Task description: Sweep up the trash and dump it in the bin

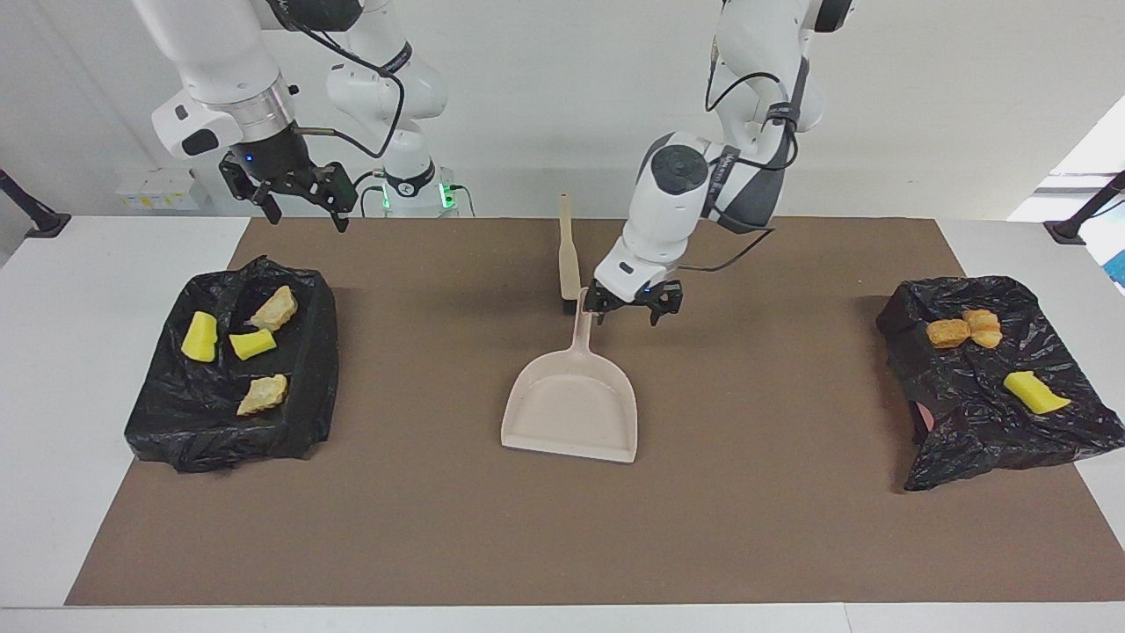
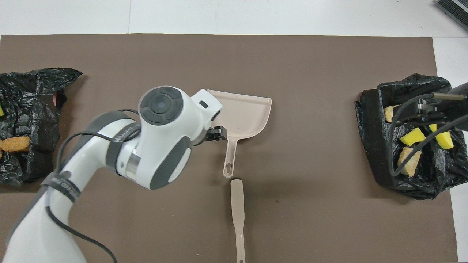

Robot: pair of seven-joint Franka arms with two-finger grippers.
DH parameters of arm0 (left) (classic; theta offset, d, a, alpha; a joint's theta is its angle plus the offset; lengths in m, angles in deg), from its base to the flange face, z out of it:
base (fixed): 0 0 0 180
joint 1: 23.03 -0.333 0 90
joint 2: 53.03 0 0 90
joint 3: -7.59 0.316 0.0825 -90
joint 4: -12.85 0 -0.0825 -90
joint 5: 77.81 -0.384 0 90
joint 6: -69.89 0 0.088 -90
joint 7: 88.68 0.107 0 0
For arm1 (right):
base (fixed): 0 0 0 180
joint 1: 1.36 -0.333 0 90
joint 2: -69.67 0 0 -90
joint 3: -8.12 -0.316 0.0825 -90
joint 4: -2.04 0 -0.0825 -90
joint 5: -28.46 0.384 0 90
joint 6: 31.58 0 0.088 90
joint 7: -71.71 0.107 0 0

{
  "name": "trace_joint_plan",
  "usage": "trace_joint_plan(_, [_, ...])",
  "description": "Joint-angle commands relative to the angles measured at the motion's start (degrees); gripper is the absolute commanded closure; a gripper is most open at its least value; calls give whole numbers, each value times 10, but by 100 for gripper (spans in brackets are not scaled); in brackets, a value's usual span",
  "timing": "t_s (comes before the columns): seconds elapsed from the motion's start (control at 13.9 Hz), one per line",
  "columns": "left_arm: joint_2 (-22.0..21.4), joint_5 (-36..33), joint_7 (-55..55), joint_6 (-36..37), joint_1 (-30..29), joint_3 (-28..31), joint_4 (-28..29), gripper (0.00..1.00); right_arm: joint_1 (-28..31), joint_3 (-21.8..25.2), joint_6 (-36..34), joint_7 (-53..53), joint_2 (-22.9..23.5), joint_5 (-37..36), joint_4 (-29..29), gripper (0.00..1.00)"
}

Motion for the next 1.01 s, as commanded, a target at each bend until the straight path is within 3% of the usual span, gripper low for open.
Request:
trace_joint_plan(0.0, [-27, 2, 41, 12, -68, -5, -3, 0, -11, 15, -4, -17, -25, 12, -31, 0])
trace_joint_plan(0.43, [-71, 2, 277, 55, -212, -4, -13, 0, -14, 18, -2, -40, -39, 12, -54, 0])
trace_joint_plan(0.93, [-98, -1, 321, 175, -308, -4, -71, 0, -12, 21, 6, -40, -21, 12, -33, 0])
